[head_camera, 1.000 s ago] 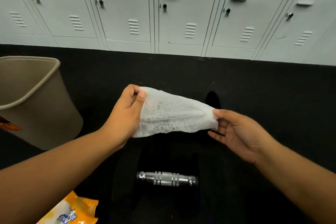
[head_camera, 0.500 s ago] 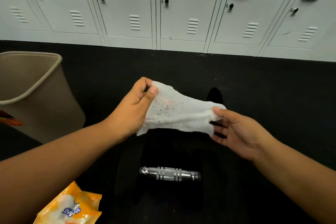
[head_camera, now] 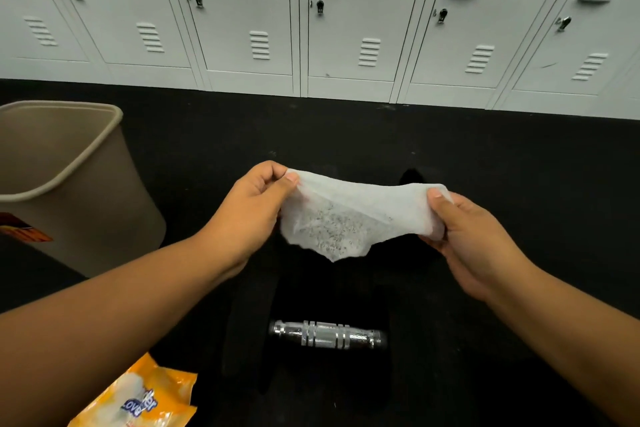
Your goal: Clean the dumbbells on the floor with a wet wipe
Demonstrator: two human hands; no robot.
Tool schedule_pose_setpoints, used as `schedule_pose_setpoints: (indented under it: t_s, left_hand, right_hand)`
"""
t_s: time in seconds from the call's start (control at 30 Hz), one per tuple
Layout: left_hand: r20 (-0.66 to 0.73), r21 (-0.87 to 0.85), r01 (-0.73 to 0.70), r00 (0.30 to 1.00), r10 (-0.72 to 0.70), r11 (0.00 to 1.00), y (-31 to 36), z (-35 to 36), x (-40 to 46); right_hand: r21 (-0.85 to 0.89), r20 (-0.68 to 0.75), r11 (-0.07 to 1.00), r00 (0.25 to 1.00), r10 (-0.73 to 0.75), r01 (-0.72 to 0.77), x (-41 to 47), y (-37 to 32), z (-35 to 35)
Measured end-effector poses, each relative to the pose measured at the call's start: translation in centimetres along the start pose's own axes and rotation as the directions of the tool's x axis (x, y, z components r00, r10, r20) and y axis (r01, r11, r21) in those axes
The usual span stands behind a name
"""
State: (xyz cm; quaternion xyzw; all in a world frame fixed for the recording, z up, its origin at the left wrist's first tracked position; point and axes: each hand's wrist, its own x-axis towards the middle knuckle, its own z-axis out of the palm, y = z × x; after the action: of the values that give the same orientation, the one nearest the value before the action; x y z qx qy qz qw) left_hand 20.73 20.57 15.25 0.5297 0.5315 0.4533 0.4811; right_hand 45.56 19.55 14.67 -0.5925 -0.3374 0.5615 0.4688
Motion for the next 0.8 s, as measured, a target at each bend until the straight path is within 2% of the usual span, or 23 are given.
schedule_pose_setpoints:
  t_s: [0.13, 0.23, 0.33, 0.4, 0.47, 0.57, 0.63, 0.67, 0.73, 0.77, 0.8]
  left_hand:
    - [-0.047, -0.063, 0.029, 0.998, -0.032, 0.998, -0.4, -0.3, 0.4]
    - [-0.013, -0.088, 0.026, 1.000, -0.028, 0.996, -0.3, -0.5, 0.3]
    - [-0.026, -0.065, 0.012, 1.000, -0.014, 0.998, -0.1, -0.6, 0.6]
    - [-0.028, -0.072, 0.004, 1.000, -0.006, 0.997, -0.1, -0.8, 0.8]
    - [-0.023, -0.074, -0.007, 1.000, 0.005, 0.997, -0.2, -1.1, 1.0]
    - [-0.027, -0.035, -0.052, 0.998, 0.051, 0.998, -0.3, -1.5, 1.1]
    - [-0.011, 0.107, -0.105, 0.994, 0.106, 0.989, -0.2, -1.6, 1.0]
    - [0.018, 0.256, -0.144, 0.989, 0.144, 0.956, -0.1, -1.7, 1.0]
    - [0.112, 0.582, -0.233, 0.972, 0.207, 0.779, -0.1, -1.9, 1.3]
    - [0.149, 0.670, -0.261, 0.964, 0.219, 0.695, 0.0, -2.0, 1.4]
    - [0.165, 0.708, -0.271, 0.961, 0.220, 0.652, 0.1, -2.0, 1.4]
  right_hand:
    - [0.012, -0.040, 1.000, 0.999, 0.017, -0.016, 0.5, -0.2, -0.4]
    - [0.077, -0.039, 0.993, 0.995, 0.089, -0.086, 0.9, -0.1, -0.4]
    - [0.176, 0.087, 0.971, 0.985, 0.150, -0.164, 0.8, 0.2, -0.6]
    - [0.201, 0.176, 0.968, 0.977, 0.118, -0.153, 0.4, -0.1, -0.6]
    - [0.118, 0.244, 0.987, 0.967, 0.074, -0.105, -0.2, -0.4, -0.5]
    - [-0.151, 0.306, 0.988, 0.952, 0.028, 0.020, -0.6, -0.6, -0.3]
    - [-0.375, 0.308, 0.920, 0.951, 0.008, 0.114, -0.7, -0.5, 0.0]
    - [-0.464, 0.305, 0.872, 0.952, -0.006, 0.155, -0.7, -0.2, 0.1]
    - [-0.577, 0.304, 0.787, 0.952, -0.042, 0.219, -0.5, 0.3, 0.3]
    - [-0.608, 0.310, 0.758, 0.949, -0.049, 0.238, -0.6, 0.5, 0.4]
    - [-0.633, 0.320, 0.733, 0.946, -0.047, 0.250, -0.8, 0.6, 0.5]
